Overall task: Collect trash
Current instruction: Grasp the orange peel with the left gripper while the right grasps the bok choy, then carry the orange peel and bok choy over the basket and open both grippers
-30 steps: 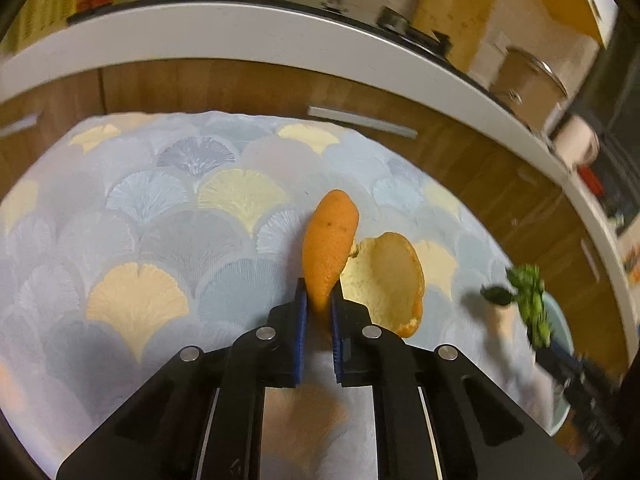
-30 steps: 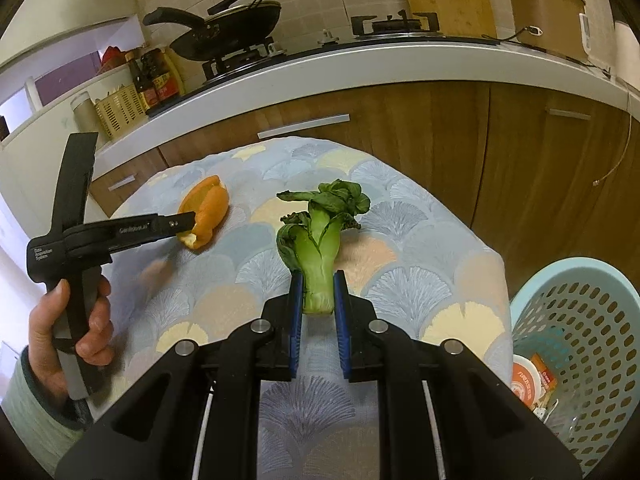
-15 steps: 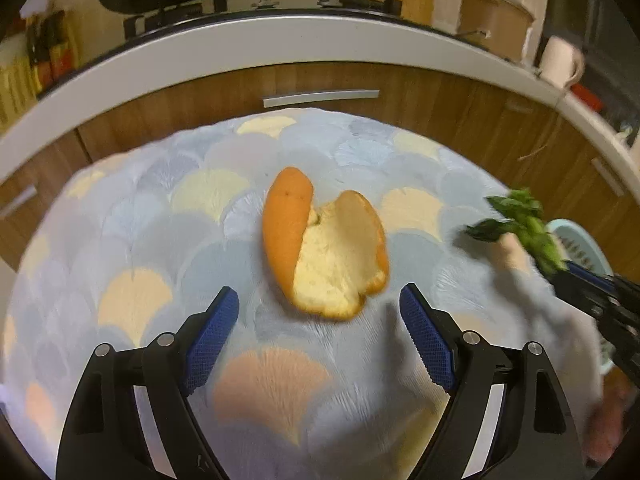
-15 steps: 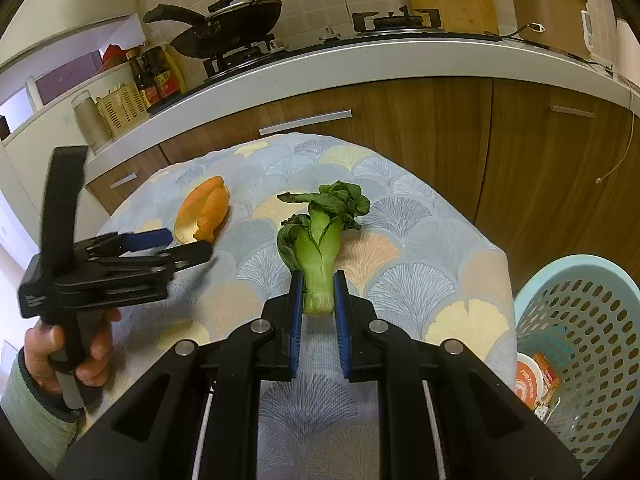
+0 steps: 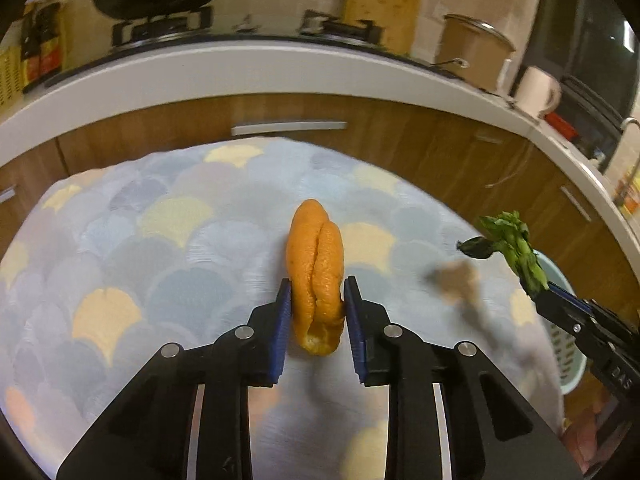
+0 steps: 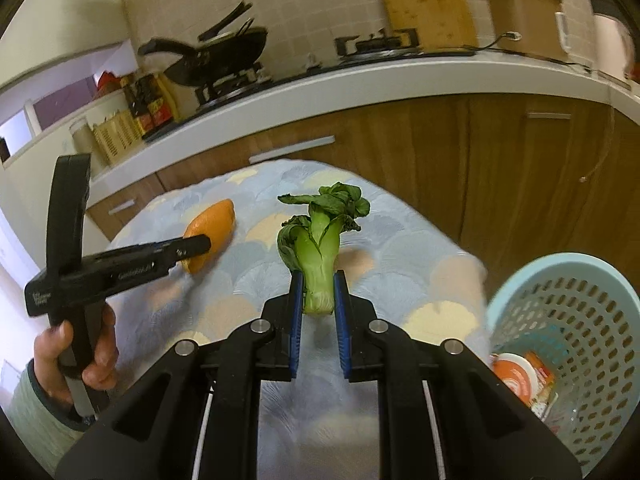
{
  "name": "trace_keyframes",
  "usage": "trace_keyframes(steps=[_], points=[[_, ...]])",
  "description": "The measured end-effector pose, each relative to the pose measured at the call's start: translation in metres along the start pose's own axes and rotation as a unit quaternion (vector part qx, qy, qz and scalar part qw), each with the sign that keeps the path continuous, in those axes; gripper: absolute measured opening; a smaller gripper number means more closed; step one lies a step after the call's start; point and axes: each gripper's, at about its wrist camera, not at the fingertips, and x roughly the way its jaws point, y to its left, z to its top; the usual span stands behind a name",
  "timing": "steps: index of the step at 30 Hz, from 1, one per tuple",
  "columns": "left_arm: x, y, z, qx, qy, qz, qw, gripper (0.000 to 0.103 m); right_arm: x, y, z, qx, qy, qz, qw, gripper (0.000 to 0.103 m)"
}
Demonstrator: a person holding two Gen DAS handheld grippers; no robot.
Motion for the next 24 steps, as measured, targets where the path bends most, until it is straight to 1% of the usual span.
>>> trace_keyframes(steps=[2,7,13,15,19,22,24], points=[[-0.008,-0.017,0.0,0.005,-0.008,-0.026,0.9996,0.024,-0.015,-0.009,0.001,0.007,-0.011,-0.008,1.0,0.013],[-0.022,-0.064,0.002,0.03,-0.032,-0.065,0.9969,0.024,-0.056,-0.034,0.005,0.021,-0.039,-0.031,0.999,0.013],[-0.029,-0.135,0.001,0.067,-0.044,-0.113,0.9903,0.024,-0.095,-0.062,0.0,0.035,-0.059,-0.062,0.996,0.013],[-0.027,-0.163,-0.001,0.079,-0.04,-0.136,0.9868,0.024,-0.109,-0.073,-0.004,0.039,-0.064,-0.078,0.994,0.013],[-0.018,-0.206,-0.007,0.101,-0.029,-0.161,0.9813,0.024,-0.13,-0.098,-0.014,0.053,-0.069,-0.106,0.991,0.013],[0.0,-0.238,-0.015,0.104,-0.006,-0.184,0.9774,0.025,-0.14,-0.125,-0.023,0.084,-0.066,-0.126,0.986,0.013],[0.01,-0.251,-0.021,0.099,0.01,-0.193,0.9761,0.025,-0.142,-0.144,-0.029,0.111,-0.058,-0.139,0.982,0.013]])
